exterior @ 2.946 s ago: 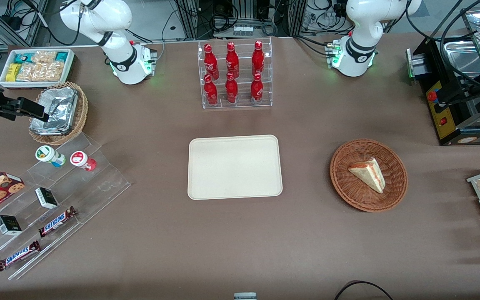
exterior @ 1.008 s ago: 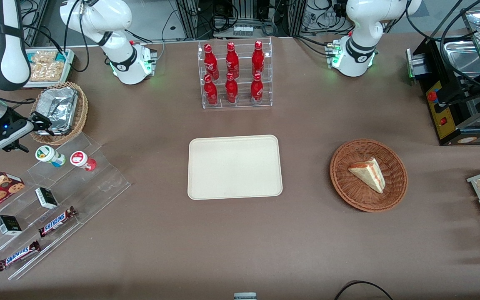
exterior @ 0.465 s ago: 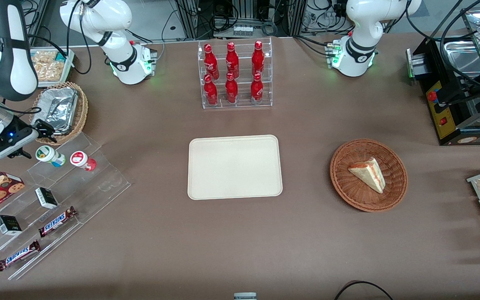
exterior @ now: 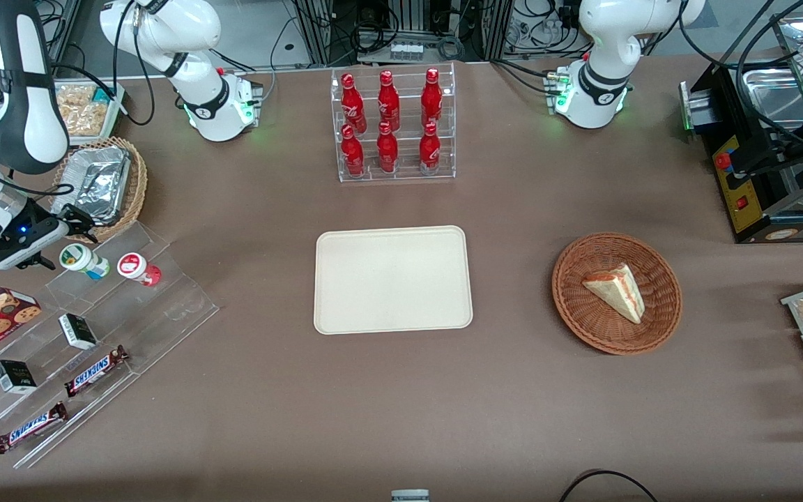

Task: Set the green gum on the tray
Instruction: 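Close the right gripper on the green gum container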

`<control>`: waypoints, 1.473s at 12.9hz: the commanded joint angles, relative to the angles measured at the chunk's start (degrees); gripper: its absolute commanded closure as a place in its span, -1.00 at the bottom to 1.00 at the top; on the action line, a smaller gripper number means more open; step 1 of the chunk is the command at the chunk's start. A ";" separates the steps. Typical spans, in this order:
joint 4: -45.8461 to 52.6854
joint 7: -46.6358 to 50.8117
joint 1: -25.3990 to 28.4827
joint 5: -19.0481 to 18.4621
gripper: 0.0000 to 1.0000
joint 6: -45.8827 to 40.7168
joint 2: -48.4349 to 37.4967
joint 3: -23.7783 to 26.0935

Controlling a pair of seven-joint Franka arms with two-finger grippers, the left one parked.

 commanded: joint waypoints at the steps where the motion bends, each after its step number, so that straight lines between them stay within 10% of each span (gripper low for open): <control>1: -0.03 -0.60 0.34 -0.42 -1.00 2.30 1.02 -0.20; 6: 0.15 -0.60 0.51 -0.42 -0.78 2.30 1.28 -0.12; 9: 0.24 -0.60 0.51 -0.42 0.93 1.95 1.20 -0.03; 13: 1.81 0.01 0.95 -0.42 1.00 0.64 0.93 0.15; 19: 19.37 6.58 6.74 -0.24 1.00 -25.44 0.76 0.23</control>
